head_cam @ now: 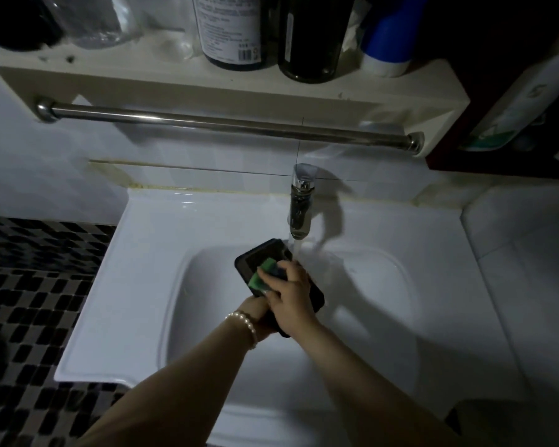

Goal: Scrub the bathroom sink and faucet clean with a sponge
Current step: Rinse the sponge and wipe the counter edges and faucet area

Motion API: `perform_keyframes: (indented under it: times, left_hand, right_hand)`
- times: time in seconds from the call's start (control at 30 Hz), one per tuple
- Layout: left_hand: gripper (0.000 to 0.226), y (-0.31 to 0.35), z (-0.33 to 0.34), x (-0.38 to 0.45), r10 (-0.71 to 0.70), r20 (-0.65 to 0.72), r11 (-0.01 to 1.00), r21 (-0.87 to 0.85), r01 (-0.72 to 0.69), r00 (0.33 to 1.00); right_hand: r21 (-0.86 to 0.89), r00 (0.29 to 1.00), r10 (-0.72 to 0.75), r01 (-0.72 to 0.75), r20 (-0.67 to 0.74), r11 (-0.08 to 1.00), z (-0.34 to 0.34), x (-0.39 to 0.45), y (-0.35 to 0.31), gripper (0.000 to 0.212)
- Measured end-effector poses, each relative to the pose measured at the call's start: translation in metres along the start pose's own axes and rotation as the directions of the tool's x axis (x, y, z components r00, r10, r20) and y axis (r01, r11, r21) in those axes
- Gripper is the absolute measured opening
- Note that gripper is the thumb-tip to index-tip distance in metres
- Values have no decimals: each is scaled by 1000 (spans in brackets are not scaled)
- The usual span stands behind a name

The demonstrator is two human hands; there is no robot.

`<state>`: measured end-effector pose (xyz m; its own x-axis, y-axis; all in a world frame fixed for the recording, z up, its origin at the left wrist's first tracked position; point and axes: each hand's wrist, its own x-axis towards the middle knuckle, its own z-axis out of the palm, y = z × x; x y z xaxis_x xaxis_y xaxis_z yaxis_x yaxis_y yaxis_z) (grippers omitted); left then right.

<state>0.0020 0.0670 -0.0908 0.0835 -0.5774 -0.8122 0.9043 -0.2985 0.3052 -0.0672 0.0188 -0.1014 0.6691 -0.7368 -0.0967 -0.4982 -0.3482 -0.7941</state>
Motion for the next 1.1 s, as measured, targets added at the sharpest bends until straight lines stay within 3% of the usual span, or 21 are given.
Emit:
perform_keyframes:
  times: [0.1,0.2,0.33,0.4,0.47,0.53,0.57,0.67,0.77,0.87,0.93,1.0,1.1]
  left_hand:
    - [21,3,-9,1,76,74,997,-1,-76,994]
    - [38,10,-11,1,103,83,995,8,-104,991]
    - [51,3,-7,-4,40,78,999,-25,-38,996]
    - [43,-2,-5,-7,31,72,999,-20,-29,997]
    - [33,-6,0,-10,40,81,999,7,-41,996]
    - [23,-8,5,-12,66,110,998,-15,-65,992]
    - [21,-9,8,-12,80,126,996,-41,-75,989]
    - [27,-9,14,-10,71,142,992,-115,-55,987]
    - [43,-4,16,-8,87,132,981,-186,-62,987]
    - [50,19,-3,-5,158,4,951,-271,-151,987]
    - [55,35,-19,-5,129,-39,974,-184,-134,991]
    - [60,40,-22,-7,50,22,998,45,-51,998]
    - [61,37,-15,-6,14,-29,978,207,-8,999]
  right_hand:
    - [150,996,81,-85,32,985,-9,-11,10,39]
    - [140,978,176,-159,-111,977,-22,-24,28,40]
    - [328,890,378,-288,-255,900,-25,-18,28,31]
    - [552,777,571,-364,-265,751,-23,-9,19,25]
    - [815,660,741,-357,-127,457,-26,-1,12,22]
    - [929,653,757,-284,6,237,-27,1,14,30]
    - [937,675,738,-269,19,222,-26,0,16,40]
    - [919,698,716,-292,17,263,-30,-2,19,60]
    - [903,725,688,-295,-2,313,-51,7,26,51]
    - [858,785,619,-326,11,397,-85,19,39,45]
    - [794,816,573,-395,72,463,-104,24,45,44]
    - [701,845,523,-438,108,563,-108,31,46,42]
    - [507,890,456,-401,18,763,-92,44,34,32]
